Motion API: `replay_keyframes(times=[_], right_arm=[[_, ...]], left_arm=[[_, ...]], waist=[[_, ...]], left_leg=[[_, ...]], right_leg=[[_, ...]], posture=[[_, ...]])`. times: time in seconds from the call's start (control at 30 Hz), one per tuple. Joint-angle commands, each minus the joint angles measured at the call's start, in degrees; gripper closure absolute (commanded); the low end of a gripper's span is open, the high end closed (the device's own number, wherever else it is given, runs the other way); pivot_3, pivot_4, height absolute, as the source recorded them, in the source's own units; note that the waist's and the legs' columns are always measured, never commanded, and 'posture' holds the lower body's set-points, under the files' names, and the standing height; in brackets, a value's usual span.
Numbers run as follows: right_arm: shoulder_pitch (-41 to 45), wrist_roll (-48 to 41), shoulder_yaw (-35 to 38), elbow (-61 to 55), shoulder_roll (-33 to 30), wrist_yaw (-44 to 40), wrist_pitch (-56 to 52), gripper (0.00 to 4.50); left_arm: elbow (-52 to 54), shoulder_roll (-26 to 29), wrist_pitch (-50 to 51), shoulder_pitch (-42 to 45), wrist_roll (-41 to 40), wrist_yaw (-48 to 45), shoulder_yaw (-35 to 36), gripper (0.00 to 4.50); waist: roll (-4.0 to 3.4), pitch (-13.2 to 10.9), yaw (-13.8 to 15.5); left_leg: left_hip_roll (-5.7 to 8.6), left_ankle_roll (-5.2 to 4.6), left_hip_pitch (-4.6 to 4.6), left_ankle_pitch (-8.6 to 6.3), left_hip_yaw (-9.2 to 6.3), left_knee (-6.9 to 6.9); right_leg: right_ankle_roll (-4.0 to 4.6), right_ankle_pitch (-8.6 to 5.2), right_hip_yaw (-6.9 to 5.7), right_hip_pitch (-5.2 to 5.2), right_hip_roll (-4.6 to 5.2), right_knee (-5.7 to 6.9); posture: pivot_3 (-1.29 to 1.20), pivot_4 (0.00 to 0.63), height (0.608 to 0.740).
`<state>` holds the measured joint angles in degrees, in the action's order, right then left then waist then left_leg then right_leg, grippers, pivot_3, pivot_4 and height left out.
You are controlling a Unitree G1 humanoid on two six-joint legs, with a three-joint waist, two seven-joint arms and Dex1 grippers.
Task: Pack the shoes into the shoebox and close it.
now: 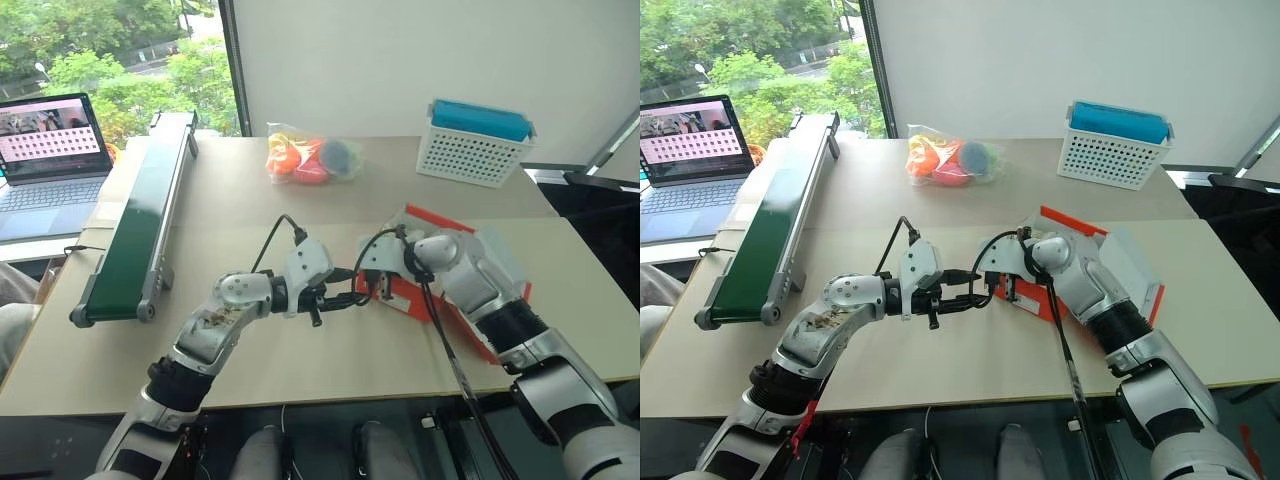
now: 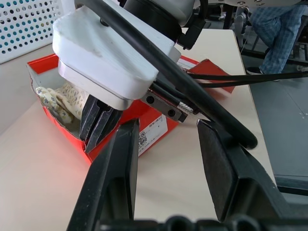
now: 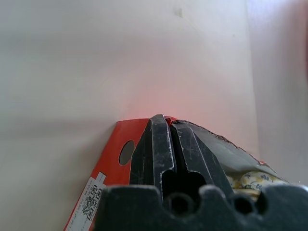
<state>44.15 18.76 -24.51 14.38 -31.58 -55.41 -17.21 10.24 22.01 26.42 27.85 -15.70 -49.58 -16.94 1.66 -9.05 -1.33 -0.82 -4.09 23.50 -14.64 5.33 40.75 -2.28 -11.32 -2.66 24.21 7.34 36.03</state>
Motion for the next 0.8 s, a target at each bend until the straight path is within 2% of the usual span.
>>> replay_keyframes(times=[0.03,0.17,0.27,0.4,0.43,0.57,0.67,0.7,0.8], right_arm=[[-2.2,0.5,3.6,-2.6,-3.1,1.0,-6.9,3.31],[-4.5,-0.7,6.6,-9.8,-5.6,0.0,-13.2,1.9],[-6.6,-5.4,11.6,-20.2,-6.5,-2.5,-24.2,1.9],[-8.4,-9.7,15.8,-31.8,-8.5,-3.6,-35.7,1.9],[-8.7,-10.5,16.3,-33.7,-9.0,-3.6,-37.6,1.9],[-11.5,-16.4,22.9,-45.0,-8.5,-2.2,-55.0,1.9],[-14.4,-19.5,29.6,-51.3,-0.9,1.3,-69.9,2.62],[-15.3,-20.3,31.6,-52.8,1.6,2.6,-73.1,3.03],[-22.9,-24.4,37.1,-58.1,8.5,4.7,-75.3,3.9]], left_arm=[[0.6,-0.4,-1.4,1.3,0.2,-0.6,0.0,2.46],[0.3,-0.6,-1.6,1.3,0.1,-0.8,-0.2,2.46],[-0.1,-0.7,-1.7,1.5,0.2,-1.0,-0.1,2.46],[-0.5,-0.6,-1.8,1.7,0.2,-1.3,0.0,2.46],[-0.5,-0.6,-1.8,1.7,0.2,-1.3,-0.1,2.46],[-0.7,-0.9,-1.8,1.9,0.3,-1.5,-0.3,2.46],[-1.1,-0.8,-2.1,2.0,0.4,-1.6,-0.2,2.46],[-1.2,-0.7,-2.1,2.0,0.4,-1.6,-0.1,2.46],[-1.2,-0.6,-2.0,1.9,0.4,-1.7,-0.1,2.46]], waist=[[-0.07,0.0,0.6],[-0.19,-0.1,1.7],[-0.21,-0.1,2.0],[-0.31,-0.2,2.0],[-0.31,-0.2,2.0],[-0.31,-0.2,2.0],[-0.31,-0.2,2.0],[-0.31,-0.2,2.0],[-0.32,-0.2,2.1]], left_leg=[[0.01,0.0,0.09,0.0,0.0,0.0],[0.08,0.34,0.58,0.21,-0.03,0.04],[0.1,0.34,1.19,0.23,-0.02,0.17],[0.09,0.23,1.24,0.17,-0.02,0.19],[0.09,-0.13,1.23,-0.04,-0.03,0.2],[0.07,-0.15,1.19,-0.05,-0.09,0.22],[0.07,-0.15,1.22,-0.05,-0.14,0.21],[0.07,-0.15,1.21,-0.05,-0.14,0.2],[0.07,-0.14,1.22,-0.05,-0.18,0.21]], right_leg=[[0.0,0.0,0.0,0.07,0.02,0.0],[-0.01,-0.01,-0.1,0.42,0.09,-0.04],[-0.02,0.0,-0.11,0.96,0.09,0.01],[-0.02,0.0,-0.15,0.99,0.07,0.03],[-0.03,0.0,-0.17,0.97,0.07,0.04],[-0.03,0.0,-0.2,0.93,0.07,0.03],[-0.02,0.0,-0.23,0.94,0.07,0.02],[-0.02,0.0,-0.22,0.93,0.07,0.02],[-0.02,0.0,-0.26,0.92,0.06,0.04]], posture=[[0.0,0.15,0.705],[0.0,0.15,0.705],[0.0,0.15,0.705],[0.0,0.15,0.705],[0.0,0.15,0.705],[0.0,0.15,0.705],[0.0,0.15,0.705],[0.0,0.15,0.705],[0.0,0.15,0.705]])
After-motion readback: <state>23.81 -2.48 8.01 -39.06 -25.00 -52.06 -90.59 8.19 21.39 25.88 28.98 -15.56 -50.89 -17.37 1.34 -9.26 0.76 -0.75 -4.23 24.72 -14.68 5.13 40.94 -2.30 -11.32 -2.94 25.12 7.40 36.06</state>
